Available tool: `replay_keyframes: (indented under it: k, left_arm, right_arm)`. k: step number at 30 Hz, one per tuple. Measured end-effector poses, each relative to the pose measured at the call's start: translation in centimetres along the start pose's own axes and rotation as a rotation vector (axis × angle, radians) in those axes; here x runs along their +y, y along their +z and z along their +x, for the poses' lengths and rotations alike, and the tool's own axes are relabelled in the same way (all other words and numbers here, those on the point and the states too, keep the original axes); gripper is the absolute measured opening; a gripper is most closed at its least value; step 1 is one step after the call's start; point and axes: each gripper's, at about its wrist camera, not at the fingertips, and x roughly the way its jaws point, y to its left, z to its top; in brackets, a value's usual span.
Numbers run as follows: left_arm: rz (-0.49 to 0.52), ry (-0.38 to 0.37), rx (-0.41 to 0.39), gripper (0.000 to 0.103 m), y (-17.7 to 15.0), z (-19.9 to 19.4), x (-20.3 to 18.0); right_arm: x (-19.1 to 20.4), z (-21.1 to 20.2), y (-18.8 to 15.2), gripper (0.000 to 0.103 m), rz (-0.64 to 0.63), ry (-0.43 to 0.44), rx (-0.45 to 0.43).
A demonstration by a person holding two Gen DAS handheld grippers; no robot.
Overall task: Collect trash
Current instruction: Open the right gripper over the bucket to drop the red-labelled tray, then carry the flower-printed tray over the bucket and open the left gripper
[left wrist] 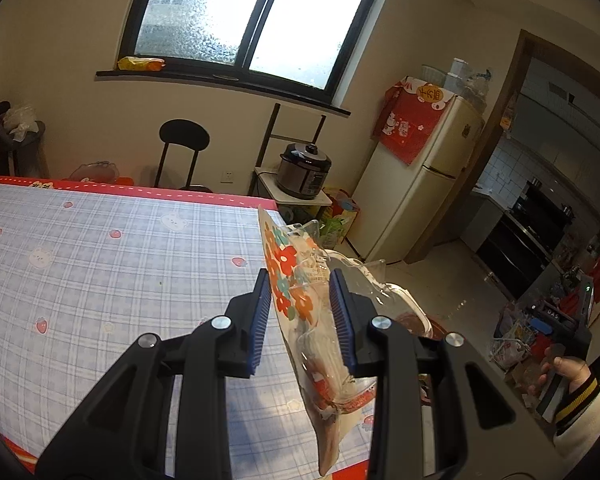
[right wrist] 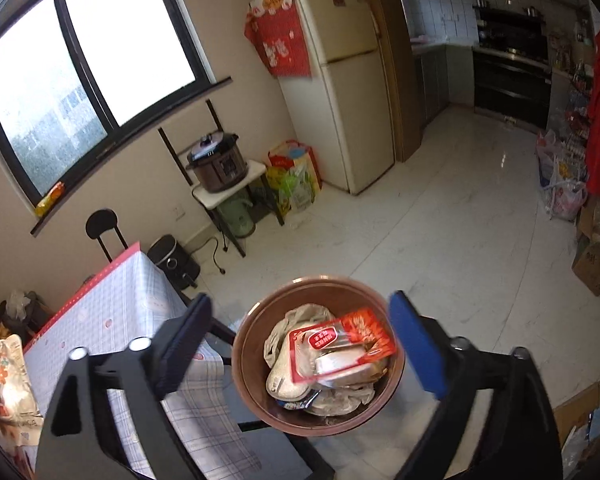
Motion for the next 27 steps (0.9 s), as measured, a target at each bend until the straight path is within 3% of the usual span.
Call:
replay_keyframes:
  k: [8, 22, 25, 27]
  left_arm:
    - [0.094, -0.126, 0.034, 0.033, 0.6, 3.3, -5.9]
    - [0.236, -0.359, 0.18, 0.036, -0.4, 15.3, -21.9]
    - [0.224, -0.419, 0.207, 0.047, -0.4, 18.6, -25.4]
    - [0.216, -0.428, 0.215, 0.076, -0.2, 19.8, -27.1]
  right_arm:
    - [1.1, -5.1, 0.6, 0.098, -0.101, -0.004, -0.059]
    - [-4.7, -8.8, 0.8, 0.098, -0.066, -0.08, -0.077]
    - [-6.1, -9.1, 0.8, 0.098, -0.05, -0.102, -0.078]
    - [-6.7, -9.2, 0.9, 0.098, -0.046, -0.109, -0.078]
